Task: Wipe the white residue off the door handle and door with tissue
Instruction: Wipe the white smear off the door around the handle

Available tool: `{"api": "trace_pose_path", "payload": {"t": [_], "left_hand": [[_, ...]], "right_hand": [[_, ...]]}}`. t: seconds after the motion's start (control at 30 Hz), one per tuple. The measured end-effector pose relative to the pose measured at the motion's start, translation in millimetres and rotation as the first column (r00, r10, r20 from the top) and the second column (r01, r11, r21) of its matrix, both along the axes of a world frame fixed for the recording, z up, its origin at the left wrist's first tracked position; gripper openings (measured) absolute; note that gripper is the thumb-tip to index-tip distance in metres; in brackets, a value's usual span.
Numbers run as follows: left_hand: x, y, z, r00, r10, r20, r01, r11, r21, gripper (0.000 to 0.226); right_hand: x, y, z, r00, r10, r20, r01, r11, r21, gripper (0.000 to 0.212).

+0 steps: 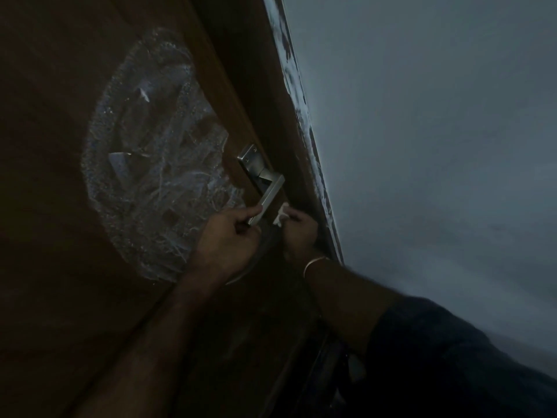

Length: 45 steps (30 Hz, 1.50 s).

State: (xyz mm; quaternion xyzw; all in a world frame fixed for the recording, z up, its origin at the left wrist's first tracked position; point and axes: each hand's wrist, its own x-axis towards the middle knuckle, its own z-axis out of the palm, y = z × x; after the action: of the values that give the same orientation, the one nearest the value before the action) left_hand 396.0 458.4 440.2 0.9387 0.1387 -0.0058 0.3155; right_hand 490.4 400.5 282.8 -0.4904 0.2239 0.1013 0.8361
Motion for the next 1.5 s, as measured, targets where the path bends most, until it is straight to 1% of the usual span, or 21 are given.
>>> {"api": "trace_pose_path", "payload": {"t": [0.07,0.13,0.2,0.3,0.43,0.5,0.6,0.7,0.73,0.8,0.83,0.87,0.93,0.97,1.0,1.07,1.13,1.27,1.37,1.43,1.5], "left_hand": [[0.3,0.6,-0.9,1.0,0.009,-0.003,-0.009,1.0,-0.007,0.042],[0.3,0.7,-0.7,1.0,0.011,-0.003,-0.011,1.0,-0.004,0.042],[-0.4,-0.3,1.5,1.0,-0.003,-0.009,0.003,1.0,0.004,0.042],[-0.7,0.4,0.9,1.0,-0.007,-0.014,0.008,1.0,0.011,0.043],[-2.1,0.0,2.1,1.0,-0.027,-0.015,0.027,1.0,-0.003,0.045],[-0.4,0.2,1.6,0.999,-0.033,-0.015,0.033,0.999,-0.015,0.046],[1.4,0.7,0.5,1.0,0.001,-0.022,-0.002,0.999,-0.05,0.046],[0.8,0.4,0.5,1.0,0.01,0.005,-0.01,0.997,-0.073,0.044],[0.5,0.1,0.4,1.0,0.007,0.013,-0.006,0.998,-0.07,0.043],[0.0,-0.3,1.1,1.0,-0.005,0.009,0.006,0.999,-0.043,0.044],[-0.3,-0.3,1.7,1.0,-0.008,0.001,0.008,1.0,-0.028,0.046],[-0.3,-0.1,1.8,1.0,-0.006,-0.002,0.006,1.0,-0.024,0.047],[-1.8,0.1,1.2,1.0,-0.003,0.004,0.003,0.999,-0.033,0.047],[-2.4,-0.4,1.4,1.0,-0.011,0.007,0.011,0.999,-0.031,0.048],[-2.7,-0.7,1.8,1.0,-0.018,0.006,0.019,1.0,-0.024,0.048],[-1.8,-0.7,2.4,1.0,-0.021,-0.002,0.021,1.0,-0.015,0.049],[-1.0,-0.4,2.7,1.0,-0.009,-0.012,0.009,1.0,-0.002,0.047],[-2.2,-0.1,0.4,0.999,0.024,-0.024,-0.025,0.999,-0.036,0.049],[-3.0,1.4,-0.8,0.999,0.011,-0.033,-0.012,0.999,-0.048,0.05],[-3.7,1.6,-3.4,1.0,0.023,-0.016,-0.023,0.999,-0.036,0.049],[-3.7,1.9,-6.4,1.0,0.031,-0.002,-0.032,0.999,-0.03,0.047]], "right_hand": [[7.6,-1.1,6.4,1.0,-0.023,0.014,0.022,0.999,0.031,0.028],[4.3,0.2,4.3,0.999,0.007,0.036,-0.006,1.0,-0.015,0.028],[3.7,-1.1,-1.5,1.0,0.022,0.011,-0.021,0.999,-0.037,0.03],[11.3,-3.0,-2.9,0.999,-0.009,-0.035,0.01,1.0,0.008,0.03],[4.8,-4.7,-8.3,0.997,0.033,-0.075,-0.032,0.999,0.017,0.031],[8.1,-4.5,-6.6,0.996,0.042,-0.082,-0.037,0.997,0.063,0.034],[-11.0,3.0,0.9,0.998,0.041,-0.044,-0.036,0.992,0.12,0.035],[-43.7,8.2,-10.4,0.995,0.094,0.017,-0.095,0.995,0.039,0.028],[-42.0,7.5,-12.9,0.997,0.082,-0.007,-0.082,0.996,0.034,0.027],[-29.5,5.6,-6.3,0.996,0.028,-0.079,-0.02,0.995,0.101,0.026],[-25.1,6.4,-2.2,0.998,0.008,-0.07,-0.001,0.995,0.098,0.026],[-23.7,8.2,-1.7,1.0,0.005,-0.029,-0.003,0.999,0.052,0.025],[-32.5,10.2,-8.5,0.996,0.073,0.053,-0.071,0.997,-0.041,0.023],[-35.7,8.6,-11.5,0.992,0.114,0.059,-0.11,0.992,-0.067,0.022],[-32.6,7.6,-14.1,0.991,0.13,0.027,-0.128,0.989,-0.071,0.022],[-18.3,4.0,-13.6,0.995,0.087,-0.042,-0.088,0.996,-0.028,0.023],[-10.7,2.4,-9.7,0.998,0.041,-0.041,-0.042,0.999,-0.021,0.025],[-13.5,-1.9,-15.1,0.992,0.119,-0.043,-0.123,0.987,-0.099,0.024],[-7.8,-6.7,-11.1,0.997,0.06,-0.039,-0.063,0.994,-0.09,0.025],[-9.0,-11.8,-11.6,0.992,0.117,-0.037,-0.12,0.989,-0.088,0.027],[-8.6,-13.8,-7.2,0.982,0.186,-0.045,-0.191,0.97,-0.148,0.029]]}}
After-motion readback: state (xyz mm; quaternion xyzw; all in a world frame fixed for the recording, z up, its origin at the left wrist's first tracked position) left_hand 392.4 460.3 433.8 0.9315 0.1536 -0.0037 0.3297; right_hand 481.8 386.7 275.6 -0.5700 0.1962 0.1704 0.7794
